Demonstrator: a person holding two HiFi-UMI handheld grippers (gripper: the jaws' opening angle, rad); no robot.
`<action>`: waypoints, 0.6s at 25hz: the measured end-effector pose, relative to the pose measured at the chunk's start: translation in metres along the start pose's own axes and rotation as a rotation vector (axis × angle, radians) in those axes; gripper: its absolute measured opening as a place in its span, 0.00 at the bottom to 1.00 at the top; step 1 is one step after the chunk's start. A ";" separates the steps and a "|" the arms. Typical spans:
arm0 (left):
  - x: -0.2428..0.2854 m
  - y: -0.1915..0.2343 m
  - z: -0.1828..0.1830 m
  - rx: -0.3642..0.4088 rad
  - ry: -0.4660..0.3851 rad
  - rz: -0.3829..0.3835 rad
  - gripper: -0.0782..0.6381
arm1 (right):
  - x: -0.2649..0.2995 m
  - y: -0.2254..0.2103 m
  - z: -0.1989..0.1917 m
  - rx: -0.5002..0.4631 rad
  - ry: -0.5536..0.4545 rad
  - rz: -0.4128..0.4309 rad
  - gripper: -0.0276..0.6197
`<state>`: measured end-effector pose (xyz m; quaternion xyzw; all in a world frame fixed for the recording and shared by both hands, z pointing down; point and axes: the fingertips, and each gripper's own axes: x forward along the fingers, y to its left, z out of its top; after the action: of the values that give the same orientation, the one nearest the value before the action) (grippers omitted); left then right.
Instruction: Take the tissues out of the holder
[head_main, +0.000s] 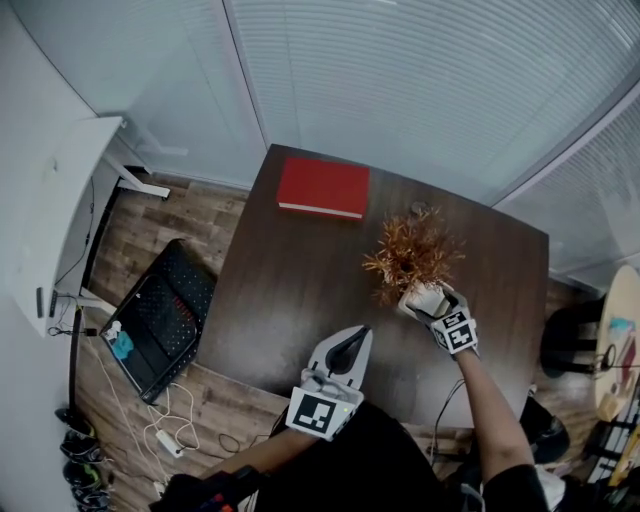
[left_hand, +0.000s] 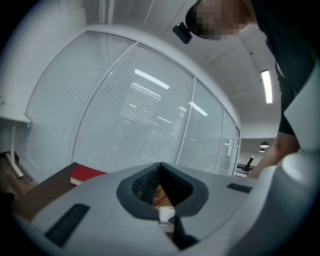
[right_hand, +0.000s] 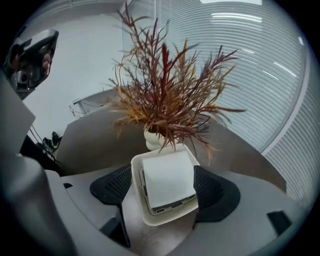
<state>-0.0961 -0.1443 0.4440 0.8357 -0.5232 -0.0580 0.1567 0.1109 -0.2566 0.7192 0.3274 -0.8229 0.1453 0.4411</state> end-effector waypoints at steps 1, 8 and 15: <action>0.002 0.000 0.000 -0.001 0.003 -0.004 0.11 | 0.005 0.000 -0.003 -0.027 0.022 0.006 0.62; 0.005 -0.003 0.002 -0.005 0.009 -0.008 0.11 | 0.017 -0.008 -0.005 -0.091 0.086 0.026 0.63; 0.003 0.003 -0.003 -0.008 0.035 0.002 0.11 | 0.029 -0.014 -0.013 -0.086 0.152 0.062 0.71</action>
<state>-0.0960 -0.1477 0.4478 0.8355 -0.5209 -0.0454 0.1691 0.1167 -0.2717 0.7498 0.2708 -0.8023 0.1478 0.5110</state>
